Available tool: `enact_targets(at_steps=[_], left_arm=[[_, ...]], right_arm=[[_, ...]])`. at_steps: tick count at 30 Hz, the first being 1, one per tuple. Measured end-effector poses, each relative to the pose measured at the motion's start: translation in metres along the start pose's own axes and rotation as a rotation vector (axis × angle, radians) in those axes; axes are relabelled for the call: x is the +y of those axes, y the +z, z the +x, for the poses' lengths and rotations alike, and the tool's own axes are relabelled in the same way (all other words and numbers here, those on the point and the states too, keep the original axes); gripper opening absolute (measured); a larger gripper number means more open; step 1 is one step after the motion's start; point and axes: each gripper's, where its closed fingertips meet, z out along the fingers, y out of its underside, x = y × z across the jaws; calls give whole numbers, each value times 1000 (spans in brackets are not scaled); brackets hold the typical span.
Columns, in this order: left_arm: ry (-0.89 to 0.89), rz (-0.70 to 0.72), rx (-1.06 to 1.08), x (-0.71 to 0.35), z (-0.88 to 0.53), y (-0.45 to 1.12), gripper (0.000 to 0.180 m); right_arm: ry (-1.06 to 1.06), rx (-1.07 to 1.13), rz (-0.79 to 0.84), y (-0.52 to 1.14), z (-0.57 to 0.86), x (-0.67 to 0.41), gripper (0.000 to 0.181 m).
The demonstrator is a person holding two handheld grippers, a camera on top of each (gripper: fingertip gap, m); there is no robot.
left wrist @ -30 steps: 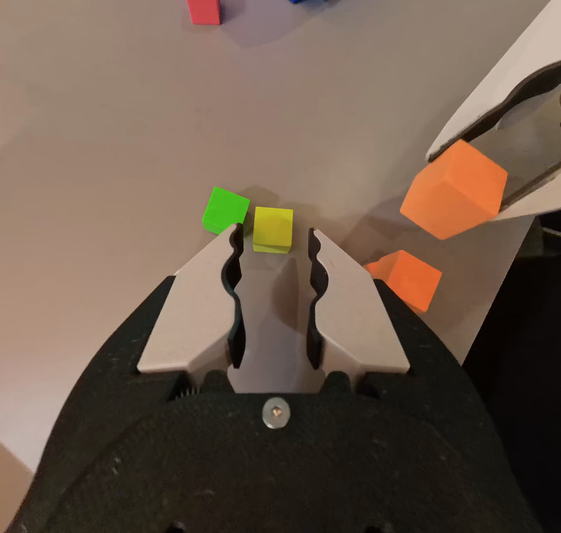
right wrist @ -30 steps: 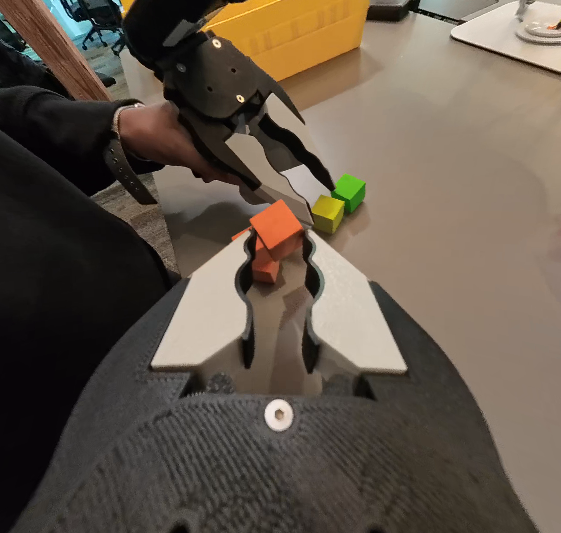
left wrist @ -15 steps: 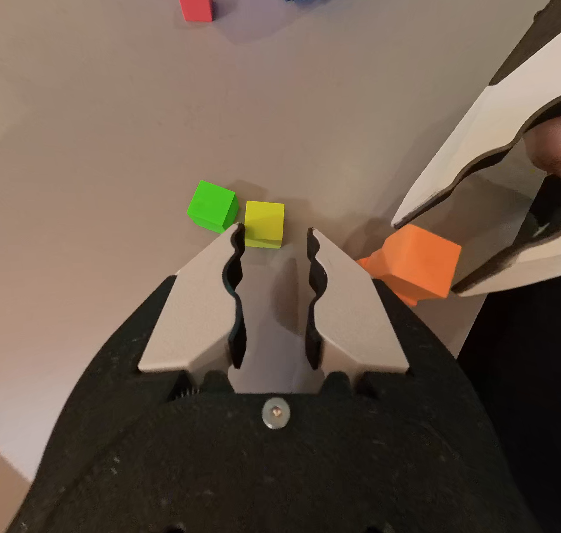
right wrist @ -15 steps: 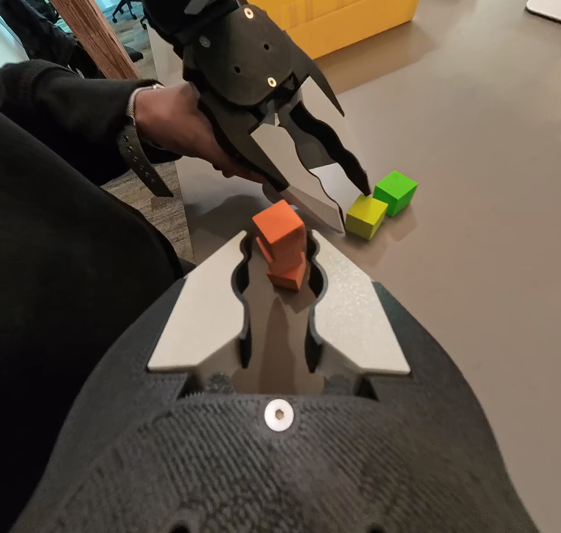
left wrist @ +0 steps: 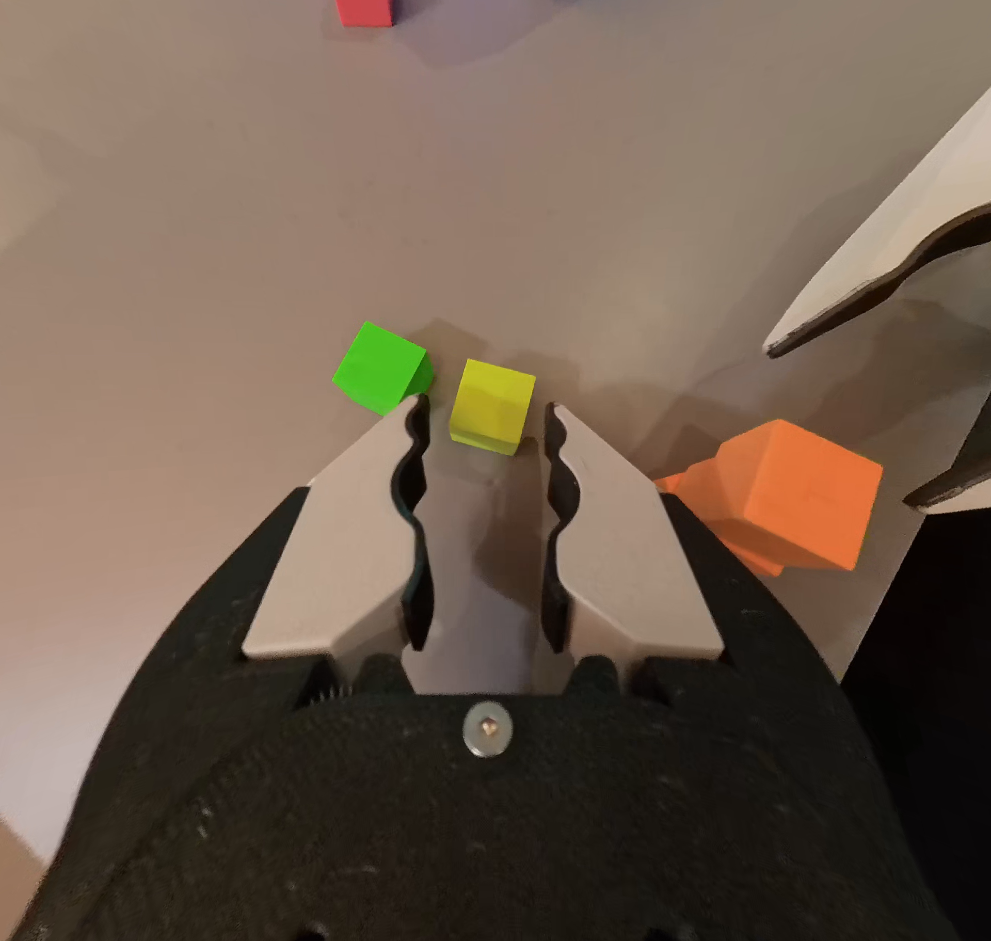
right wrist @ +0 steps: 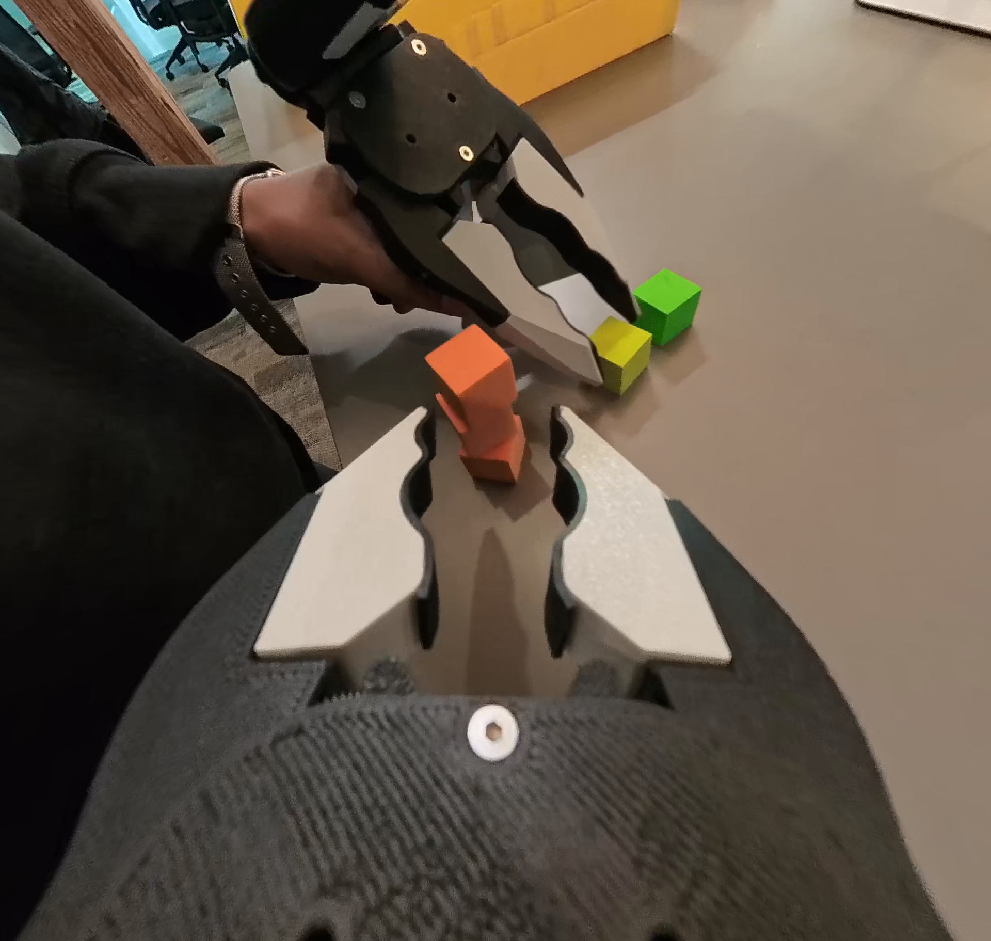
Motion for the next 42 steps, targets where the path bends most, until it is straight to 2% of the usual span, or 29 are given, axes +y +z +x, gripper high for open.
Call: enact_targets(at_steps=[2,9,13,19,24,27,31,34,37,42], left_arm=[[16,2,-9,-2,0,-1,25],[67,101,-55,-43,-7,-60,25],[165,163,137,-62,38,-95,24],[171,36,264,-35,66,-83,25],[176,10,266,-27,70,-77,26],[174,17,246,-28,65,-78,43],[95,121,251,-44,50,-87,49],[-17,186,145,-48,8,-76,49],[-94,160,16,-32,-38,-47,53],[-147,76,29,-10,-52,-1,51]], right_arm=[[6,8,2,-2,2,1,41],[23,41,4,-11,8,5,40],[39,46,4,-12,10,9,40],[33,45,-1,-10,11,9,40],[38,46,-2,-11,12,10,40],[40,51,-1,-11,13,10,39],[47,61,4,-14,16,10,39],[55,75,16,-17,21,9,39],[70,141,18,-19,38,9,37],[82,375,11,-29,100,-2,44]])
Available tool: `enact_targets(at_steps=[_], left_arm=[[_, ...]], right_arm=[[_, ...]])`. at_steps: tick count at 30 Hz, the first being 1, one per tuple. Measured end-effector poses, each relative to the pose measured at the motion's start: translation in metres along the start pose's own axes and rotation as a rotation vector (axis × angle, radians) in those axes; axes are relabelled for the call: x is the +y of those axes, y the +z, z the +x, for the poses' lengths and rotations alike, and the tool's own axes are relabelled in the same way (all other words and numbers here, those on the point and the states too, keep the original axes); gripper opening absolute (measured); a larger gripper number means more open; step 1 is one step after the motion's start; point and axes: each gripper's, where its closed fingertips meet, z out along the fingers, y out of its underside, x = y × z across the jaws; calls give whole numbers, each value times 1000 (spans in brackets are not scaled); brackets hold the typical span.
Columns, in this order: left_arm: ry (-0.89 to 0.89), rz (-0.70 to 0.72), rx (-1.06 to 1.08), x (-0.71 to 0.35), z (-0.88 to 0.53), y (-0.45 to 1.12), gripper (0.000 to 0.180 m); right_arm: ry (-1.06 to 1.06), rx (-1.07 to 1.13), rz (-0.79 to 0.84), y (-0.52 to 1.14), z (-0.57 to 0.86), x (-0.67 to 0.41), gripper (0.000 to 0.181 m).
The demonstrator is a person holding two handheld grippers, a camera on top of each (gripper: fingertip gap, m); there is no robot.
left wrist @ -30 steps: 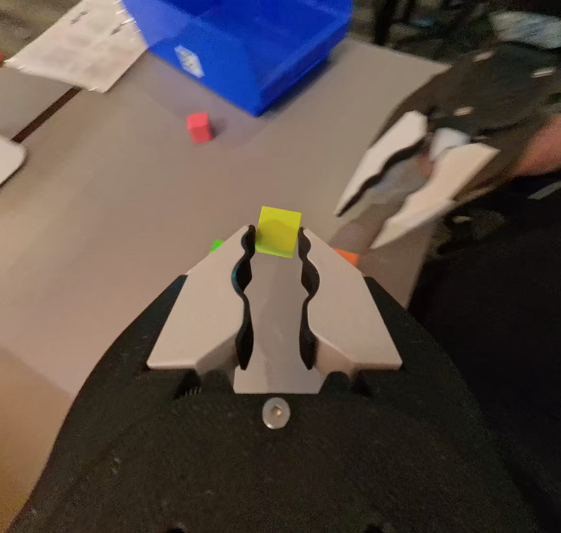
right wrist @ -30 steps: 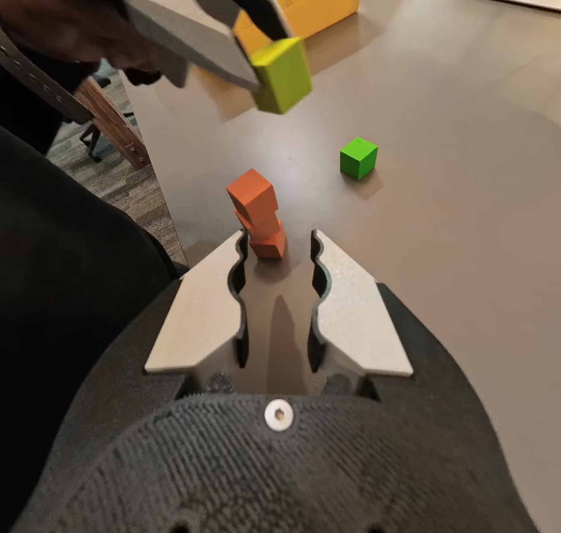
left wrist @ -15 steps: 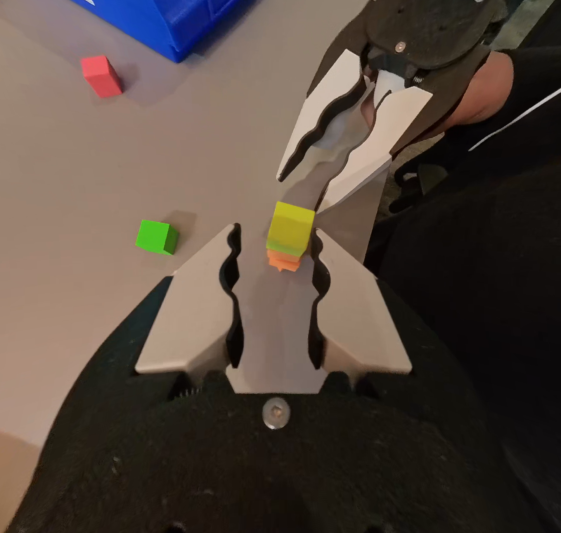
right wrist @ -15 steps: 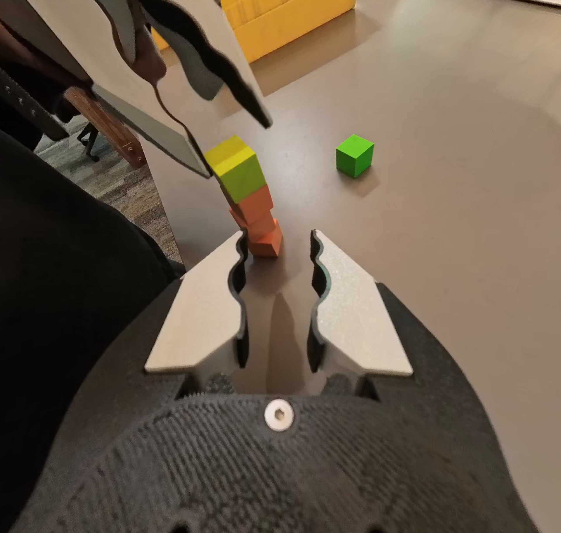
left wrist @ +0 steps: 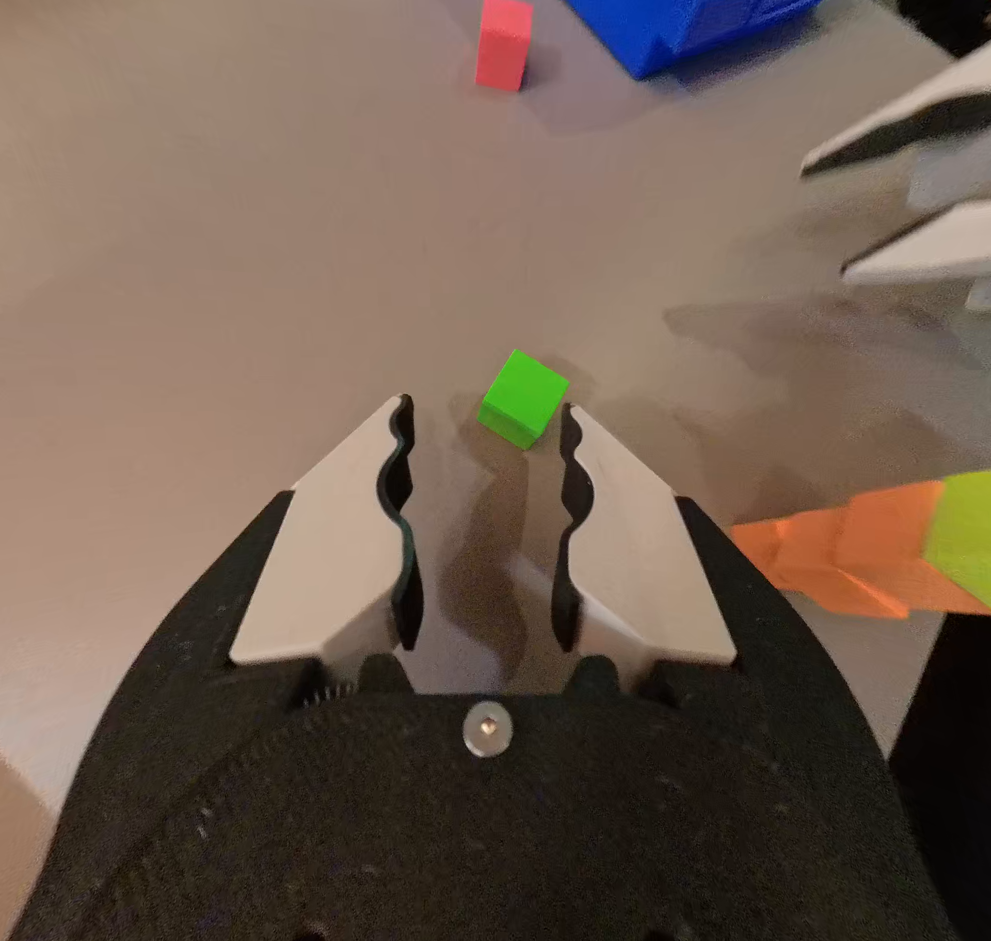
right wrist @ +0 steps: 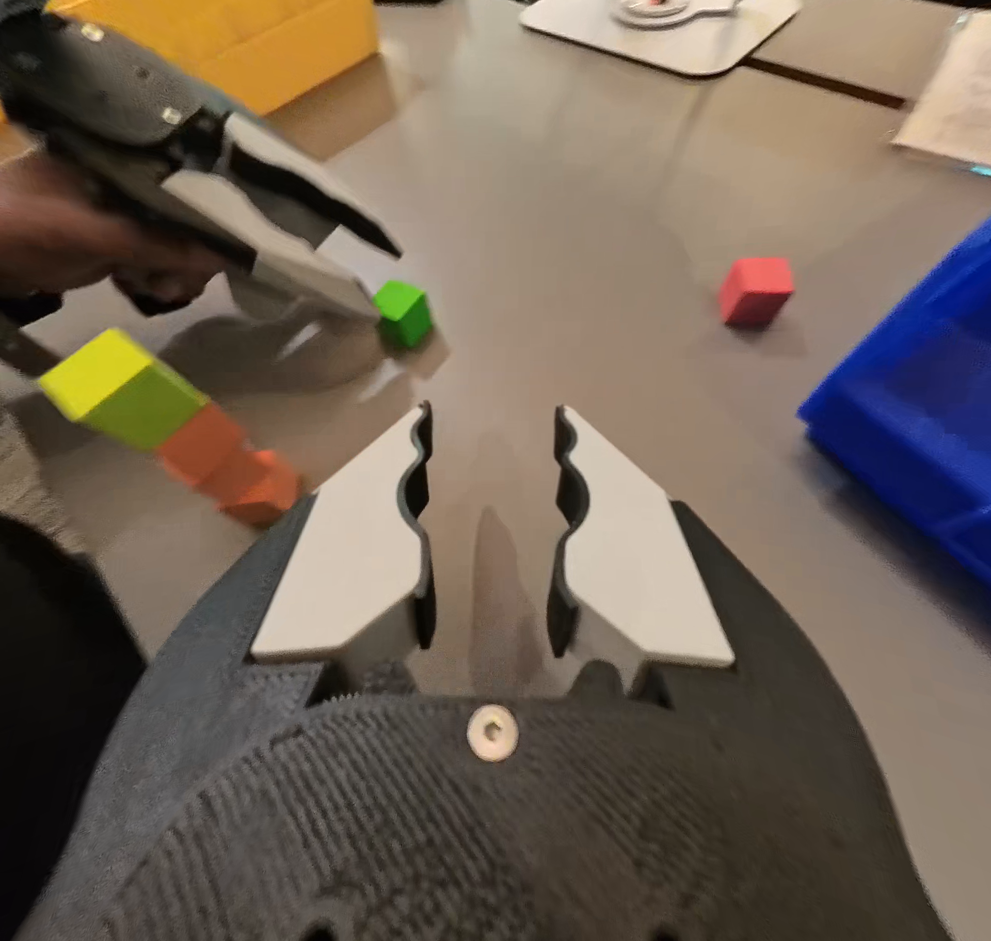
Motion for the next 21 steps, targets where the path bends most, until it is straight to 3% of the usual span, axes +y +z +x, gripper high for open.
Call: enact_targets(at_steps=[2,4,11,21], left_arm=[[3,-30,-2,6,0,9,45],[12,-26,1,6,2,11,21],[24,184,29,-34,26,-46,19],[116,196,106,-34,78,-103,18]], right_arm=[[-5,42,-7,10,20,-10,49],[-3,84,-20,23,40,-20,55],[-73,247,-203,70,94,-36,64],[-34,368,-434,101,126,-26,72]])
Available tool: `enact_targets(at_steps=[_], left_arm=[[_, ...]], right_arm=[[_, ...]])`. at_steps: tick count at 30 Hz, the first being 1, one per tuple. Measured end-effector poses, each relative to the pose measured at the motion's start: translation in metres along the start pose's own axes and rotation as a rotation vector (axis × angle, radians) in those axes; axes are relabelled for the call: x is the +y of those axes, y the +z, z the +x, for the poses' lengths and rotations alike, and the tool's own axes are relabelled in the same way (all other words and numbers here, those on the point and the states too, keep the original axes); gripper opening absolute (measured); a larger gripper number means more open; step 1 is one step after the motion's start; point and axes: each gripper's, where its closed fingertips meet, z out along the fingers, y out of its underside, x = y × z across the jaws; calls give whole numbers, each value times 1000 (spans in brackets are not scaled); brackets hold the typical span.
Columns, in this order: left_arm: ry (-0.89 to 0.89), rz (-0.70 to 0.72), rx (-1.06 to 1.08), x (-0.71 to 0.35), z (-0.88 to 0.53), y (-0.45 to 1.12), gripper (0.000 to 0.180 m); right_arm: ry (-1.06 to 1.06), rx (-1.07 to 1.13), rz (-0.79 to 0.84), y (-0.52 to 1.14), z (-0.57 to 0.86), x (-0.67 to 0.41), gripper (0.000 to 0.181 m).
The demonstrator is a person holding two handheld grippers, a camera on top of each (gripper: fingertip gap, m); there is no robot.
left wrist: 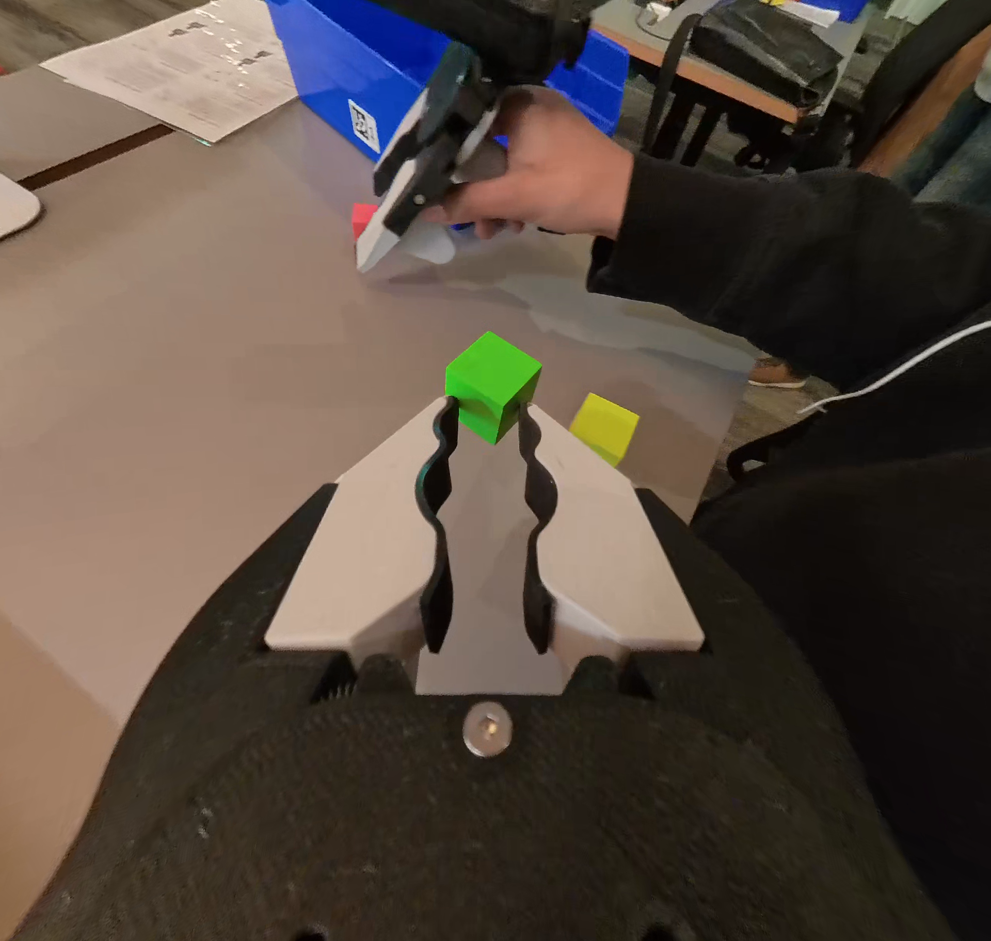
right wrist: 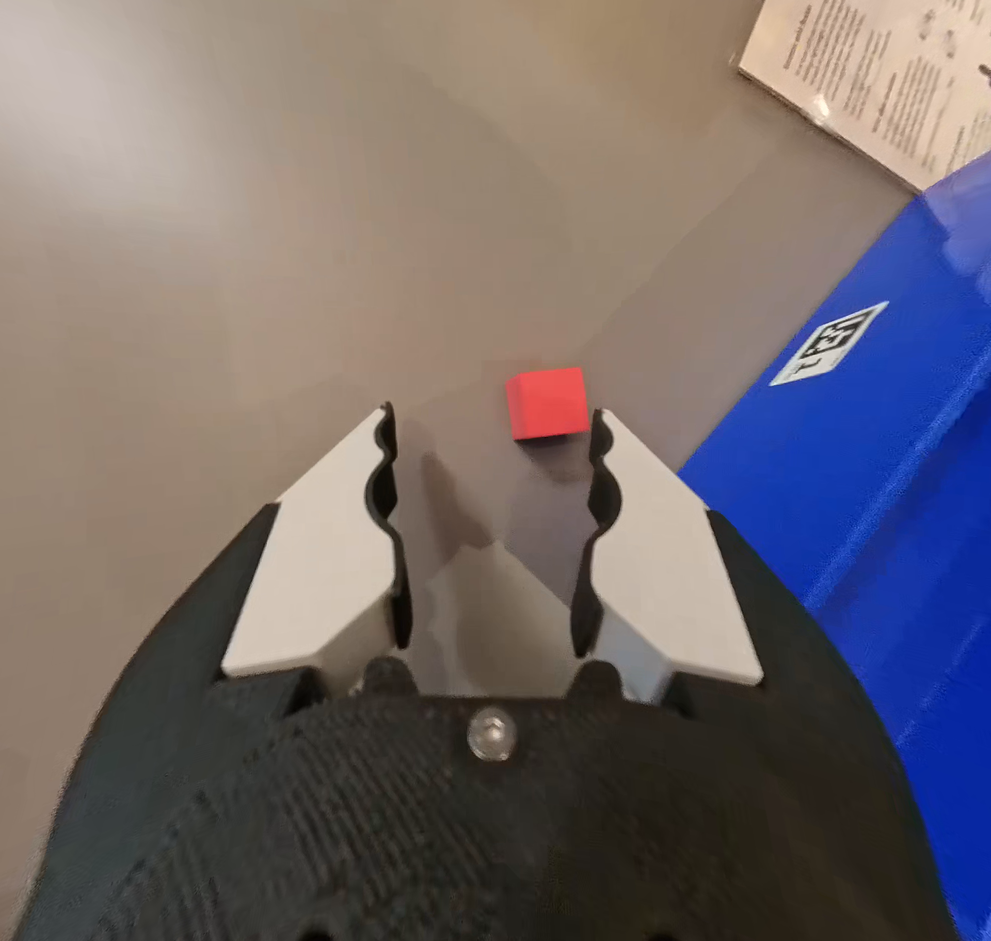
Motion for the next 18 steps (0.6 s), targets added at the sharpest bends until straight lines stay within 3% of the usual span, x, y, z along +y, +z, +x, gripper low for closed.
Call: enact_targets(at_steps=[6,7,8,9,12,18], left_arm=[[5,-12,77,3,17,10,18],[11,-14,85,3,19,12,18],[18,-17,89,2,20,12,18],[27,-20,91,1,20,12,18],[42,-30,112,2,23,11,18],[79,-84,199,14,40,12,11]], right_arm=[[-27,46,-80,16,3,8,67],[-21,43,-70,15,3,8,56],[-32,48,-62,12,5,8,29],[-47,44,-48,8,4,7,26],[-57,-19,19,-9,-8,7,26],[-26,-280,313,-78,-62,0,26]])
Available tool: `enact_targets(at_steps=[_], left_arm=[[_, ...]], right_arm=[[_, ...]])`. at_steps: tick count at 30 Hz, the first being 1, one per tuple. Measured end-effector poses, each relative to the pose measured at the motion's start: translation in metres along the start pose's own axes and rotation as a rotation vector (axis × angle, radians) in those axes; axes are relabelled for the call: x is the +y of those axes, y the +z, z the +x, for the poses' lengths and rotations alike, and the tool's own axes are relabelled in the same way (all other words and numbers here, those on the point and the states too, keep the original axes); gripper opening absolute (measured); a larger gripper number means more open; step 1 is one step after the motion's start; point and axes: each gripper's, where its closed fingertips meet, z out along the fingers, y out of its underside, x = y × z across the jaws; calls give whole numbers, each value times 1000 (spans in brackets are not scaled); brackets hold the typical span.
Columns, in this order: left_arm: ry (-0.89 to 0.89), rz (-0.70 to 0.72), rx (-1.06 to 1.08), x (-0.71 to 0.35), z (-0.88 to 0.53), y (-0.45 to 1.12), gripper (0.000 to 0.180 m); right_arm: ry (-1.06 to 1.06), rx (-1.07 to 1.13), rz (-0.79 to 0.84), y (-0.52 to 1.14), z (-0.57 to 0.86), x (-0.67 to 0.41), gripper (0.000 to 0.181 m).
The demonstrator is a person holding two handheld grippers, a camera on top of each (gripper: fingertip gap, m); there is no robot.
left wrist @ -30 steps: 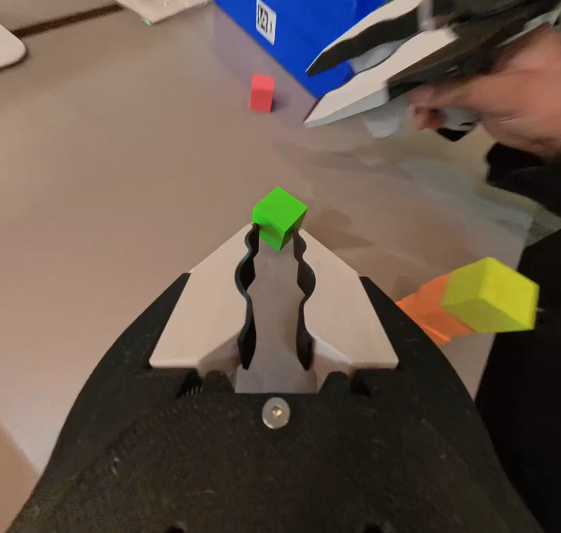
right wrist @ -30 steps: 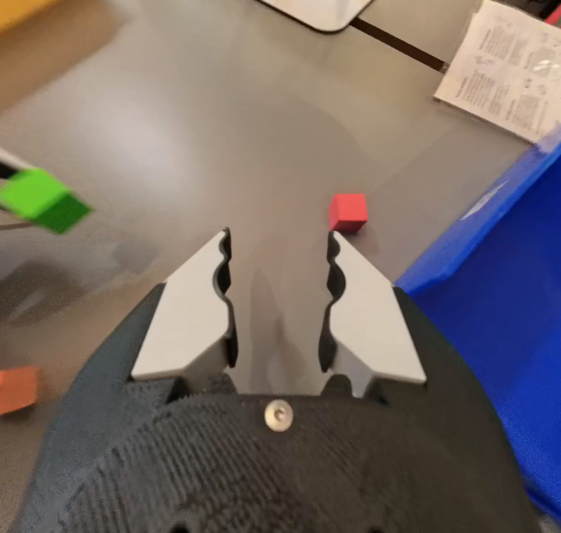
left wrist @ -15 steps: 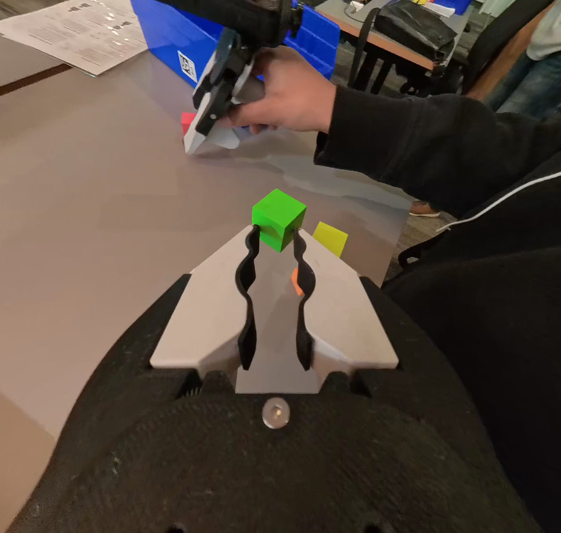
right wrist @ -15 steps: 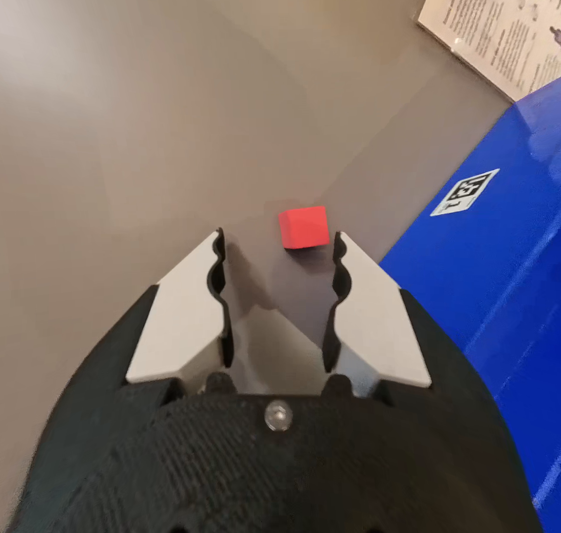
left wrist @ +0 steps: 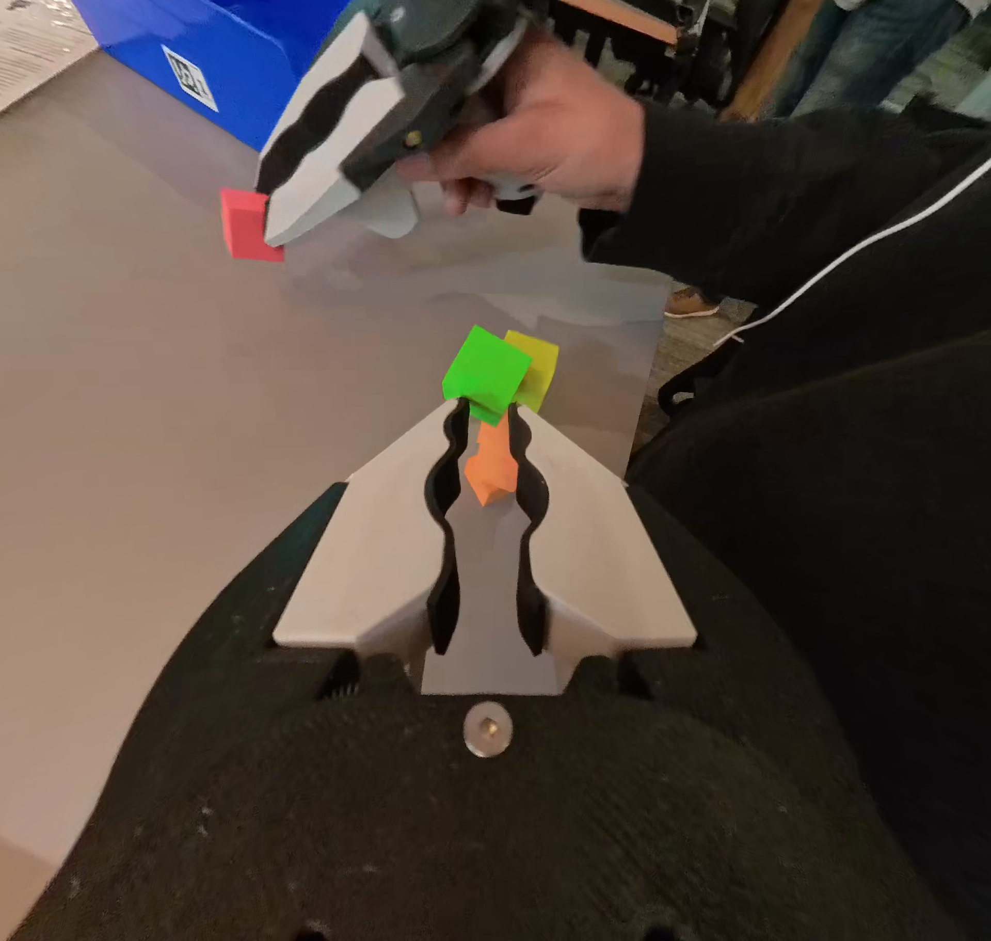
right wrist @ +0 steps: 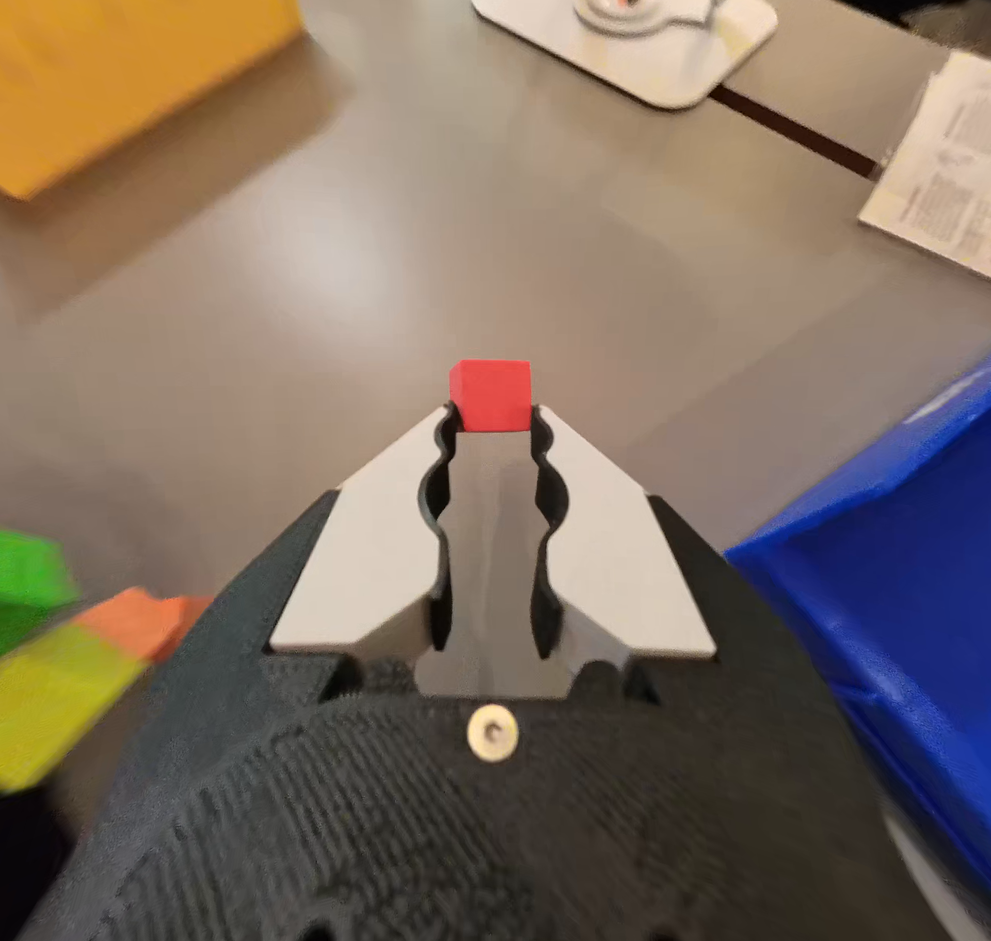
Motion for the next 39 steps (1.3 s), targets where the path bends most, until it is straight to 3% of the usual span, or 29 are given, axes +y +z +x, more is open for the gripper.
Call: enact_targets(at_steps=[3,9,14,20,25,34,39], left_arm=[[-9,-21,-6,3,1,4,12],[-58,3,-26,5,-8,-2,17],[-76,-45,-58,19,-18,-1,19],[-93,-97,-44,34,-14,9,22],[-120,-143,-64,52,-20,17,26],[-145,-141,22,61,4,44,60],[-81,-222,-47,76,-3,55,33]], right_arm=[[15,-46,74,-26,-20,0,26],[38,6,17,-53,-20,40,26],[103,-88,78,-75,-40,50,26],[5,-267,72,-89,-93,59,25],[-66,-280,6,-80,-114,71,25],[-43,-242,26,-78,-105,62,26],[-38,-202,49,-81,-95,56,26]])
